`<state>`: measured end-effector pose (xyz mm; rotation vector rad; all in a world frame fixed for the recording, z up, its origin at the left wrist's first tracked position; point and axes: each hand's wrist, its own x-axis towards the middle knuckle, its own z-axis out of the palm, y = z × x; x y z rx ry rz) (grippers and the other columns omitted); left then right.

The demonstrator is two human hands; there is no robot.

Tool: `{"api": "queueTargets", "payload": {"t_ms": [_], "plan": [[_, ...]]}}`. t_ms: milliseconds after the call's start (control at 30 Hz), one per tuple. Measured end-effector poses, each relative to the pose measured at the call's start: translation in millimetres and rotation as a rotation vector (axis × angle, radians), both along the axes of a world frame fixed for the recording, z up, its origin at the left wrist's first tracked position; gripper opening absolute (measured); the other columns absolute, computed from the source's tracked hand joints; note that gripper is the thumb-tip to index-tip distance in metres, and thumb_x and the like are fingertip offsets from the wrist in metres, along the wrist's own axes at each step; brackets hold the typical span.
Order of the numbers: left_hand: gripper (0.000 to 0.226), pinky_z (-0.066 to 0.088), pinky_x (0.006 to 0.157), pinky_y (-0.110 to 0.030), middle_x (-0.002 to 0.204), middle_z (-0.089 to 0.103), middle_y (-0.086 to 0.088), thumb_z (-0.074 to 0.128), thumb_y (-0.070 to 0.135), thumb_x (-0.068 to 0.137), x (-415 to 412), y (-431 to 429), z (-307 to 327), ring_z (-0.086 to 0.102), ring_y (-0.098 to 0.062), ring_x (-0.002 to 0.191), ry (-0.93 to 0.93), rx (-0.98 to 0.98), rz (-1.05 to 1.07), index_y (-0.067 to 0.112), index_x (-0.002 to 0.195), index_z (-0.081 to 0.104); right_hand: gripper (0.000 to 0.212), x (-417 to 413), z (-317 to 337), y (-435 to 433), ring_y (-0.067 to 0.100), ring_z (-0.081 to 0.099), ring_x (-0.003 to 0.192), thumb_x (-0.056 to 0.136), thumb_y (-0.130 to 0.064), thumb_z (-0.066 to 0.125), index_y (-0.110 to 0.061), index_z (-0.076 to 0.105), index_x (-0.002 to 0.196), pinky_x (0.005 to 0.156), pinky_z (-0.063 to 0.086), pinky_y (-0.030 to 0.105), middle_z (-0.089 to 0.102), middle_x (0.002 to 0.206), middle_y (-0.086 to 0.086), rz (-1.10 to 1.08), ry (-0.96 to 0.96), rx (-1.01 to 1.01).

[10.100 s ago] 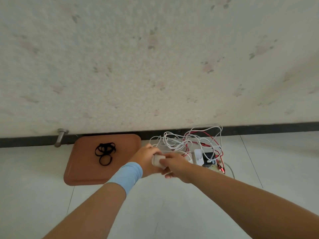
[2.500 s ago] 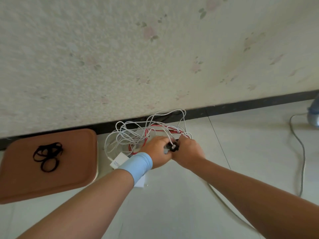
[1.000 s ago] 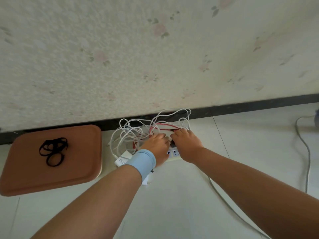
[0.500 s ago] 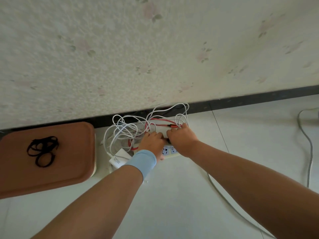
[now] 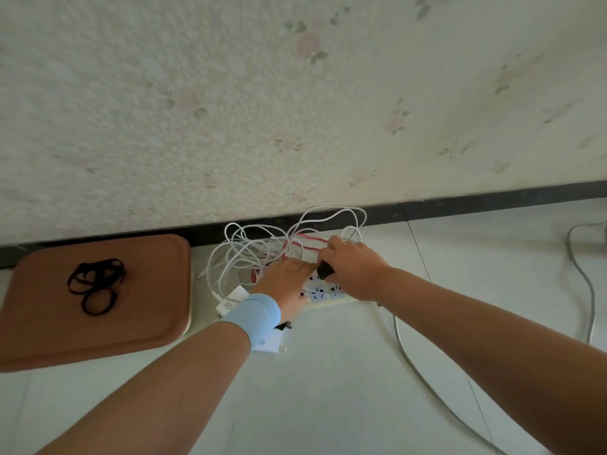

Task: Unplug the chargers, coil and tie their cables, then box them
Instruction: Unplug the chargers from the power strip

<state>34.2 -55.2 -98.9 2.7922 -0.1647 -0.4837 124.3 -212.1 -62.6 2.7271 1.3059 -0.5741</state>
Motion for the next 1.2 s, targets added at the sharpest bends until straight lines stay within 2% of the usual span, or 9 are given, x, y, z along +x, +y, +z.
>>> {"api": "queueTargets", "payload": {"t_ms": [233, 367, 533, 633, 767, 900, 1000, 1067, 1200], "plan": [[0.045, 0.034, 0.111, -0.031, 0.132, 0.053, 0.007, 0.055, 0.020, 0.089, -31.4, 46.2, 28.1, 0.044, -0.014, 0.125, -0.228, -0.079, 0.015, 0.023, 0.134, 0.051, 0.023, -29.0, 10.0, 41.1, 0.023, 0.064, 0.098, 0.090, -0.035, 0.070, -0.023, 0.063, 0.108, 0.082, 0.053, 0.038, 0.067, 0.103, -0.001, -0.166, 0.319, 0.094], [0.036, 0.046, 0.093, -0.035, 0.109, 0.060, 0.000, 0.059, 0.010, 0.072, -45.0, 66.8, 35.9, 0.052, -0.021, 0.101, -0.420, 0.000, -0.070, 0.014, 0.107, 0.061, 0.034, -44.8, 19.1, 61.2, 0.021, 0.061, 0.104, 0.088, -0.031, 0.073, -0.021, 0.066, 0.119, 0.078, 0.043, 0.028, 0.068, 0.110, 0.001, -0.198, 0.444, 0.149], [0.031, 0.047, 0.071, -0.035, 0.093, 0.059, -0.002, 0.048, 0.005, 0.061, -64.1, 87.1, 37.0, 0.052, -0.024, 0.084, -0.442, 0.149, -0.347, 0.014, 0.087, 0.062, 0.029, -67.6, 2.4, 70.5, 0.026, 0.063, 0.103, 0.084, -0.016, 0.071, -0.022, 0.070, 0.113, 0.090, 0.054, 0.039, 0.069, 0.109, 0.001, -0.070, 0.575, -0.039], [0.028, 0.043, 0.072, -0.030, 0.095, 0.058, 0.001, 0.059, 0.008, 0.064, -74.8, 88.0, 38.9, 0.053, -0.021, 0.086, -0.357, 0.218, -0.368, 0.018, 0.090, 0.063, 0.031, -76.8, -2.5, 69.5, 0.026, 0.062, 0.102, 0.086, -0.018, 0.070, -0.027, 0.072, 0.115, 0.086, 0.055, 0.036, 0.063, 0.112, 0.001, 0.030, 0.505, -0.205], [0.043, 0.037, 0.095, -0.033, 0.126, 0.051, 0.001, 0.057, 0.015, 0.087, -80.0, 81.5, 30.3, 0.045, -0.021, 0.114, -0.107, 0.350, -0.306, 0.019, 0.130, 0.053, 0.034, -80.6, 1.0, 59.4, 0.023, 0.060, 0.109, 0.085, -0.022, 0.068, -0.024, 0.070, 0.119, 0.088, 0.053, 0.033, 0.062, 0.118, -0.002, -0.031, 0.509, -0.250], [0.047, 0.037, 0.102, -0.037, 0.134, 0.052, 0.001, 0.058, 0.017, 0.090, -75.7, 72.2, 21.6, 0.048, -0.023, 0.123, -0.024, 0.423, -0.254, 0.019, 0.136, 0.048, 0.030, -76.1, 4.6, 54.0, 0.027, 0.059, 0.115, 0.093, -0.007, 0.047, -0.013, 0.068, 0.114, 0.096, 0.052, 0.038, 0.064, 0.122, 0.006, -0.139, 0.424, -0.179], [0.044, 0.039, 0.100, -0.037, 0.132, 0.054, 0.001, 0.061, 0.015, 0.088, -73.9, 66.5, 22.1, 0.051, -0.022, 0.121, 0.059, 0.456, -0.259, 0.020, 0.131, 0.052, 0.031, -76.0, 7.6, 53.9, 0.026, 0.062, 0.103, 0.090, -0.004, 0.047, -0.020, 0.066, 0.108, 0.081, 0.054, 0.035, 0.063, 0.111, 0.003, -0.243, 0.260, -0.121], [0.039, 0.044, 0.095, -0.038, 0.129, 0.055, -0.002, 0.056, 0.012, 0.090, -70.6, 61.4, 25.0, 0.052, -0.024, 0.118, 0.049, 0.413, -0.232, 0.017, 0.128, 0.054, 0.025, -73.6, 7.9, 51.5, 0.024, 0.062, 0.091, 0.087, -0.002, 0.047, -0.020, 0.062, 0.096, 0.076, 0.055, 0.034, 0.062, 0.100, 0.002, -0.310, 0.133, -0.052], [0.040, 0.053, 0.081, -0.036, 0.115, 0.057, -0.003, 0.052, -0.002, 0.084, -54.6, 49.3, 33.7, 0.051, -0.022, 0.105, -0.211, 0.152, -0.192, 0.015, 0.119, 0.058, 0.026, -60.7, 0.8, 30.8, 0.020, 0.058, 0.090, 0.087, 0.000, 0.051, -0.022, 0.062, 0.096, 0.072, 0.051, 0.029, 0.058, 0.103, 0.000, -0.329, 0.168, -0.041]]}}
